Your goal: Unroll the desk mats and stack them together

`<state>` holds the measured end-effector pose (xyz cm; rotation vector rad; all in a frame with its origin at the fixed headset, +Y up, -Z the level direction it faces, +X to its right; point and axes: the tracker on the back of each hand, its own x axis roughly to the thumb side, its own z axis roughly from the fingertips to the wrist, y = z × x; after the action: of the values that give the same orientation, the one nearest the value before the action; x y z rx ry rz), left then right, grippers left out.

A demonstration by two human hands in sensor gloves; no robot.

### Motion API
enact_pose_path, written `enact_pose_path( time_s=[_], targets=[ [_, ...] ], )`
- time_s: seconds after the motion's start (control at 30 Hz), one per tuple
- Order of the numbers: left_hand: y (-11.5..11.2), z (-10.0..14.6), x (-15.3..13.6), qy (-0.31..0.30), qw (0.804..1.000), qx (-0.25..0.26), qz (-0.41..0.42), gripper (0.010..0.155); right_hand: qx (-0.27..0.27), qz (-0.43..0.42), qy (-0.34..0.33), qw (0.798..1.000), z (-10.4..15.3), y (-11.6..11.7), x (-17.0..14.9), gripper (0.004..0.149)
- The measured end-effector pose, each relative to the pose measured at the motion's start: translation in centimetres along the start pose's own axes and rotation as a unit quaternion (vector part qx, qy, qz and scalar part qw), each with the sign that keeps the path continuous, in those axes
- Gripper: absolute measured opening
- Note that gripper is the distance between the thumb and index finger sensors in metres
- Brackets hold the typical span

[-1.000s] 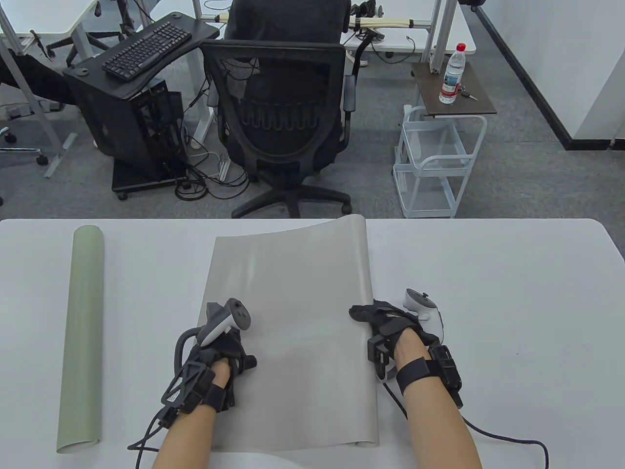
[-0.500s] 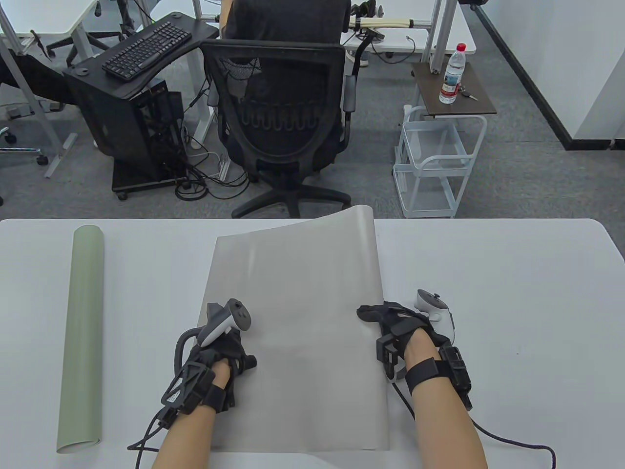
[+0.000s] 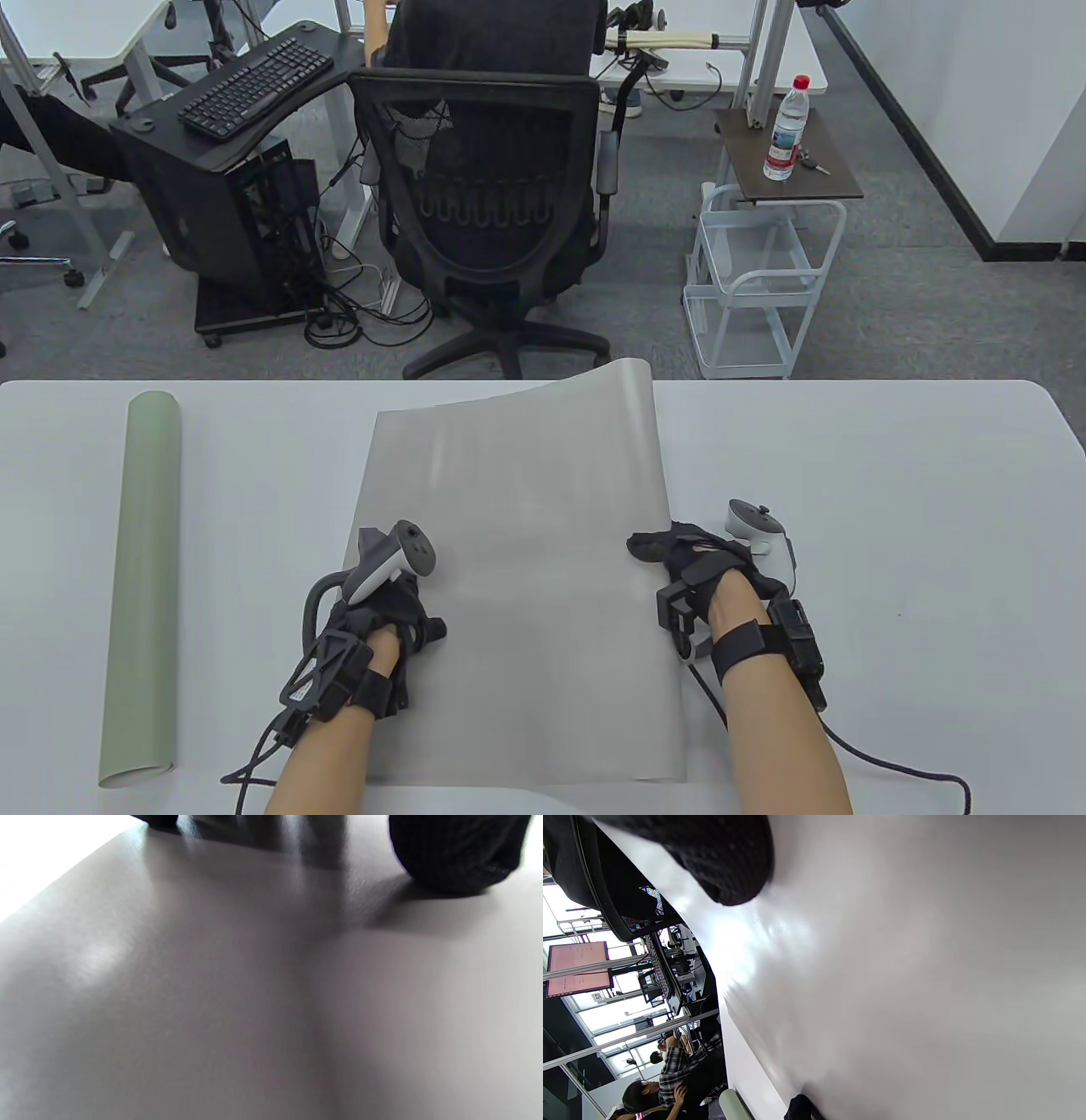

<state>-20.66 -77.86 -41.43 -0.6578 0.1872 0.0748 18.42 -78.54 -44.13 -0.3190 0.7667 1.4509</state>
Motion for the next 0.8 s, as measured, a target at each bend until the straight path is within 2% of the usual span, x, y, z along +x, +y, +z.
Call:
enact_pose_path(
  time_s=[0.23, 0.5, 0.7, 0.8],
  targets=[
    [-0.1, 0.0, 0.0, -0.002, 1.000, -0.001, 0.001, 0.088, -0.010, -0.027, 0.003, 1.000, 0.6, -2.1, -0.7, 0.076],
    [-0.1, 0.0, -0.1, -0.001, 1.000, -0.003, 0.001, 0.088, -0.022, -0.040, 0.015, 0.999, 0.4, -2.9, -1.3, 0.086],
    [-0.1, 0.0, -0.1, -0.001, 1.000, -0.005, 0.002, 0.088, -0.029, -0.017, 0.013, 0.999, 0.7, -2.9, -1.0, 0.064],
    [-0.1, 0.0, -0.1, -0.001, 1.000, -0.005, 0.002, 0.088, -0.026, -0.012, 0.025, 0.999, 1.0, -3.1, -0.7, 0.061]
  ],
)
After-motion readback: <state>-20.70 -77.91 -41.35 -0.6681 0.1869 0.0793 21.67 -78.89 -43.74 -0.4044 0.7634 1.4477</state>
